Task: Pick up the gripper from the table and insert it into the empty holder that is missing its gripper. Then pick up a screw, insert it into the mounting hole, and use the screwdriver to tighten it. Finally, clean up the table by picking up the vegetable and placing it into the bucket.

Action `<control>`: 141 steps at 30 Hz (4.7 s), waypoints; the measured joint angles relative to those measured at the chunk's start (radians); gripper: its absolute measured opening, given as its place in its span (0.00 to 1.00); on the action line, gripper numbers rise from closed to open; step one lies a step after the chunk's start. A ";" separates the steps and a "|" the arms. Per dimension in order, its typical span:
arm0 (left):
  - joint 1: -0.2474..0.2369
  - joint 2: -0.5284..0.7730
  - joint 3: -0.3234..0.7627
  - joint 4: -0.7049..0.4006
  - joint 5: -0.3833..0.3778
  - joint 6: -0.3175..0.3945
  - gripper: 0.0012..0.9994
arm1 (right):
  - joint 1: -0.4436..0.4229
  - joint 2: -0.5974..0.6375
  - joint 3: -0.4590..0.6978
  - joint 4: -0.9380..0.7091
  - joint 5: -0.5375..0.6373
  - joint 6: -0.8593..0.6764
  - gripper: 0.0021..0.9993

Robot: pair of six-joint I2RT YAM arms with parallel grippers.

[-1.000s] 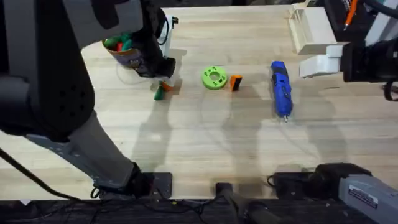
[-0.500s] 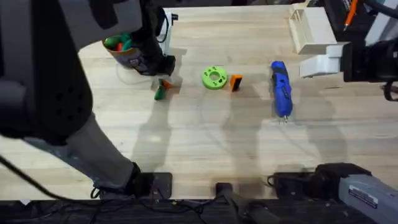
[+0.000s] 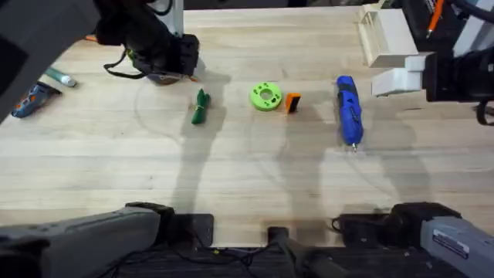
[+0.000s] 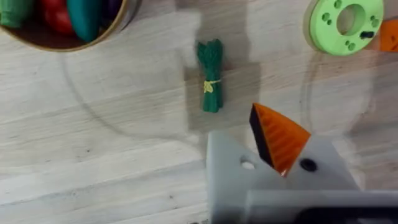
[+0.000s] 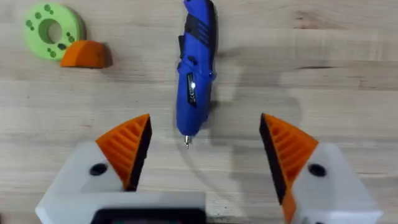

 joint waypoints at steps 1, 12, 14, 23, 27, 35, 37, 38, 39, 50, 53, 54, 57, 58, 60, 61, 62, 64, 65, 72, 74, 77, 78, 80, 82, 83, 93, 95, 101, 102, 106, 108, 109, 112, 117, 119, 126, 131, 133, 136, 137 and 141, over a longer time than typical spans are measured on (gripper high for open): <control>0.000 -0.009 0.000 -0.003 0.000 0.000 0.00 | 0.000 0.000 0.000 0.000 0.000 0.000 0.99; 0.000 -0.025 0.000 -0.019 -0.003 -0.007 0.98 | 0.000 0.000 0.000 -0.002 0.000 0.000 0.99; 0.000 -0.029 0.000 -0.019 -0.003 -0.008 0.99 | 0.000 0.000 0.000 -0.003 0.000 0.000 0.99; 0.000 -0.183 0.000 -0.020 -0.021 -0.023 0.99 | 0.000 0.000 0.000 -0.003 0.000 0.000 0.99; 0.000 -0.269 0.000 -0.008 -0.023 -0.023 0.99 | 0.000 0.000 0.000 -0.003 0.000 0.000 0.99; 0.000 -0.384 0.000 0.045 -0.023 -0.023 0.99 | 0.000 0.000 0.000 -0.003 0.000 0.000 0.99; 0.000 -0.405 0.000 0.056 -0.023 -0.023 0.99 | 0.000 0.000 0.000 -0.003 0.000 0.000 0.99; 0.000 -0.416 0.000 0.054 -0.023 -0.023 0.99 | 0.000 0.000 0.000 -0.003 0.000 0.000 0.99; 0.000 -0.425 0.000 0.044 -0.023 -0.023 0.99 | 0.000 0.000 0.000 -0.003 0.000 0.000 0.99; 0.000 -0.434 0.000 0.097 -0.070 -0.023 0.99 | 0.000 0.000 0.000 -0.003 0.000 0.000 0.99; 0.000 -0.421 0.000 0.134 -0.085 -0.023 0.99 | 0.000 0.000 0.000 -0.003 0.000 0.000 0.99; 0.000 -0.415 0.000 0.142 -0.091 -0.023 0.99 | 0.000 0.000 0.000 -0.003 0.000 0.000 0.99; 0.000 -0.397 0.000 0.153 -0.102 -0.023 0.99 | 0.000 0.000 0.000 -0.003 0.000 0.000 0.99; 0.000 -0.392 0.000 0.159 -0.104 -0.023 0.99 | 0.000 0.000 0.000 -0.003 0.000 0.000 0.99; 0.000 -0.389 0.000 0.175 -0.107 -0.023 0.99 | 0.000 0.000 0.000 -0.003 0.000 0.000 0.99; 0.000 -0.389 0.000 0.188 -0.109 -0.023 0.99 | 0.000 0.000 0.000 -0.003 0.000 0.000 0.99; 0.000 -0.390 0.000 0.204 -0.109 -0.023 0.99 | 0.000 0.000 0.000 -0.003 0.000 0.000 0.99; 0.000 -0.396 0.000 0.238 -0.109 -0.023 0.99 | 0.000 0.000 0.000 -0.003 0.000 0.000 0.99; 0.000 -0.402 -0.003 0.259 -0.109 -0.023 0.99 | 0.000 0.000 0.000 -0.003 0.000 0.000 0.99; 0.000 -0.535 -0.099 0.388 -0.109 -0.023 0.99 | 0.000 0.000 0.000 -0.003 0.000 0.000 0.99; 0.000 -0.582 -0.156 0.446 -0.109 -0.023 0.99 | 0.000 0.000 0.000 -0.003 0.000 0.000 0.99; 0.000 -0.647 -0.259 0.542 -0.109 -0.023 0.99 | 0.000 0.000 0.000 -0.003 0.000 0.000 0.99; 0.000 -0.669 -0.302 0.586 -0.108 -0.023 0.99 | 0.000 0.000 0.000 -0.003 0.000 0.000 0.99; 0.000 -0.711 -0.382 0.671 -0.108 -0.023 0.99 | 0.000 0.000 0.000 -0.003 0.000 0.000 0.99; 0.005 -0.753 -0.464 0.754 -0.102 -0.023 0.99 | 0.000 0.000 0.000 -0.003 0.000 0.000 0.99; 0.011 -0.773 -0.503 0.793 -0.097 -0.023 0.99 | 0.000 0.000 0.000 -0.003 0.000 0.000 0.99; 0.125 -0.989 -0.821 1.003 0.016 -0.023 0.99 | 0.000 0.000 0.000 -0.003 0.000 0.000 0.99; 0.146 -1.034 -0.861 1.005 0.045 -0.023 0.99 | 0.000 0.000 0.000 -0.003 0.000 0.000 0.99; 0.179 -1.143 -0.943 1.010 0.117 -0.023 0.99 | 0.000 0.000 0.000 -0.003 0.000 0.000 0.99; 0.180 -1.160 -0.957 1.011 0.126 -0.023 0.99 | 0.000 0.000 0.000 -0.003 0.000 0.000 0.99; 0.181 -1.223 -1.018 1.011 0.148 -0.028 0.99 | 0.000 0.000 0.000 -0.003 0.000 0.000 0.99; 0.181 -1.253 -1.050 1.012 0.159 -0.031 0.99 | 0.000 0.000 0.000 -0.003 0.000 0.000 0.99; 0.181 -1.266 -1.066 1.017 0.163 -0.031 0.99 | 0.000 0.000 0.000 -0.003 0.000 0.000 0.99; 0.181 -1.309 -1.112 1.033 0.173 -0.031 0.99 | 0.000 0.000 0.000 -0.003 0.000 0.000 0.99; 0.181 -1.382 -1.173 1.037 0.206 -0.032 0.99 | 0.000 0.000 0.000 -0.003 0.000 0.000 0.99; 0.181 -1.408 -1.193 1.040 0.218 -0.034 0.99 | 0.000 0.000 0.000 -0.003 0.000 0.000 0.99; 0.181 -1.421 -1.245 1.055 0.261 -0.039 0.99 | 0.000 0.000 0.000 -0.003 0.000 0.000 0.99; 0.181 -1.421 -1.290 1.111 0.294 -0.061 0.99 | 0.000 0.000 0.000 -0.003 0.000 0.000 0.99; 0.181 -1.421 -1.299 1.116 0.322 -0.069 0.99 | 0.000 0.000 0.000 -0.003 0.000 0.000 0.99; 0.181 -1.421 -1.303 1.125 0.391 -0.076 0.99 | 0.000 0.000 0.000 -0.003 0.000 0.000 0.99; 0.181 -1.421 -1.303 1.126 0.418 -0.077 0.99 | 0.000 0.000 0.000 -0.003 0.000 0.000 0.99; 0.181 -1.421 -1.303 1.093 0.545 -0.081 0.99 | 0.000 0.000 0.000 -0.003 0.000 0.000 0.99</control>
